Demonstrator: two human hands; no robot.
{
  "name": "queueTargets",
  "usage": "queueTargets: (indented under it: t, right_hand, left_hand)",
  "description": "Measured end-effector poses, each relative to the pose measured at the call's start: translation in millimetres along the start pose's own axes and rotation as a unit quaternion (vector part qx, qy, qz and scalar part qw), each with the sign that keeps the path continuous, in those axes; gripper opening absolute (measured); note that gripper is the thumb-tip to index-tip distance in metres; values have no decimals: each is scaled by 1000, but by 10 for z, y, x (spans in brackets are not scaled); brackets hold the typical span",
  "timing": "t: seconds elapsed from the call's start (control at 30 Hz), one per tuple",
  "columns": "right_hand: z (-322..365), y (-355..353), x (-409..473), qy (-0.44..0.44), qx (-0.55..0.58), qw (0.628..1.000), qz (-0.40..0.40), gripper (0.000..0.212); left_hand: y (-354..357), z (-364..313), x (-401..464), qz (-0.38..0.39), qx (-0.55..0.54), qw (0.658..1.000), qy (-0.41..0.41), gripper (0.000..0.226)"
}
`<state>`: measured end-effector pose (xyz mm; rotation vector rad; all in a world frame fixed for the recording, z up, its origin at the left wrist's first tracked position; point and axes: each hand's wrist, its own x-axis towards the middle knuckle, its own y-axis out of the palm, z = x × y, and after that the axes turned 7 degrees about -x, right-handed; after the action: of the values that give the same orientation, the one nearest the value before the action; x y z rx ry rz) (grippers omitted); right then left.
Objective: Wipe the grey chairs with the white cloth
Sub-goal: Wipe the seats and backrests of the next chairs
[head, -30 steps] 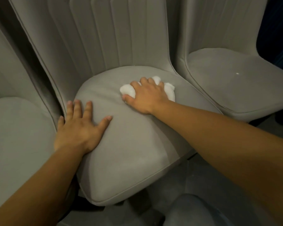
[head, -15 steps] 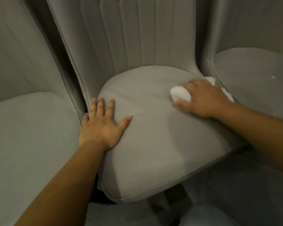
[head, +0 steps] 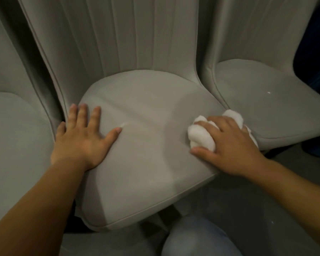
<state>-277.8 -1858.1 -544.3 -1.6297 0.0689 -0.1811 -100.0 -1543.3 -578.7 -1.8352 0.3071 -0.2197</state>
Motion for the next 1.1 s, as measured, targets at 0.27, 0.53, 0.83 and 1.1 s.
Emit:
queueTargets:
  t: [0.27,0.53,0.83,1.1]
  right_hand:
    - [-27,8,1220,56,-26,997,40,80]
    - [327,-21,677,43,0,998,51,79]
    - [88,-22,492,25,-12,999,28,89]
    - [108,122,1150,196,-20,980,37,74]
  left_hand:
    - [7,20,-11,0,-3,1000,2,99]
    - [31,35,-2,-10,-9,1000,2,98]
    - [-5,6,-9,4,4,1000,-6,97]
    - [0,-6,-13,4,-3,1000,-4,96]
